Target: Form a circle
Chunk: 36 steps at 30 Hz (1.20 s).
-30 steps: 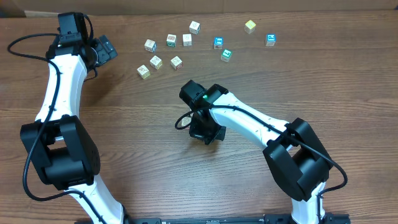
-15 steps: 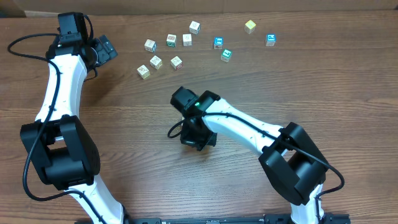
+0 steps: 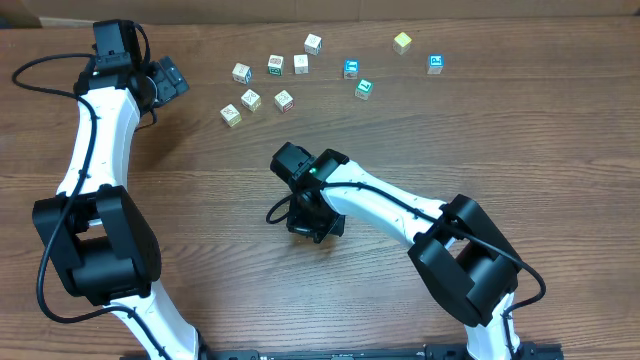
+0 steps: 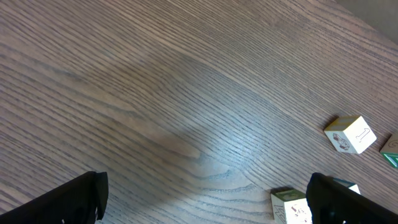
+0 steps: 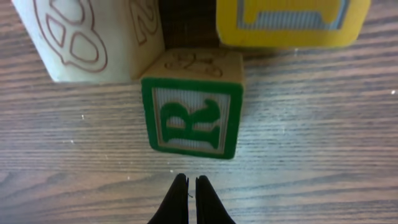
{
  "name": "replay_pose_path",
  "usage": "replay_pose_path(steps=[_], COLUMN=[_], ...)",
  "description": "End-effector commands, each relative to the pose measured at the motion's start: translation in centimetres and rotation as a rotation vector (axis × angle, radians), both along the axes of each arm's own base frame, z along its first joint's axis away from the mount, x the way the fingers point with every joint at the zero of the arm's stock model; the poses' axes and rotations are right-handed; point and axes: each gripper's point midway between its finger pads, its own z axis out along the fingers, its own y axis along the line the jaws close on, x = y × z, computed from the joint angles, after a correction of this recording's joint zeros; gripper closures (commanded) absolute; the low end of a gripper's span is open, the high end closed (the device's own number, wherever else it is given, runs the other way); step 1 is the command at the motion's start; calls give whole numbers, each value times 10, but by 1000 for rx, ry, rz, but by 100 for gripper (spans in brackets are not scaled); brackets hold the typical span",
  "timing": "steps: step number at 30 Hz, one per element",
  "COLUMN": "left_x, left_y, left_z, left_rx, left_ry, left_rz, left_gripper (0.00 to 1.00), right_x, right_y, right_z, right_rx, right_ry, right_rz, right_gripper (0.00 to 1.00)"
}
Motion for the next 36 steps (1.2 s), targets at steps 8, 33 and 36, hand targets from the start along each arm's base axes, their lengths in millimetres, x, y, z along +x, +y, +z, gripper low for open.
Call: replay_pose_path(steps=[8, 33, 36], left_x=[3, 3, 3], left_y=[-3, -3, -3], left_z=[10, 10, 10], left_rx=[1, 1, 1], left_ry=[-24, -24, -24], left_rz=[-5, -5, -5], left_gripper=[0, 0, 0], right_x=[11, 17, 18], right_y=[-8, -9, -10], right_z=[-5, -5, -5], right_rx=[-9, -11, -12], right_ry=[-11, -29, -29], right_rz=[-40, -47, -52], right_gripper=[96, 96, 96])
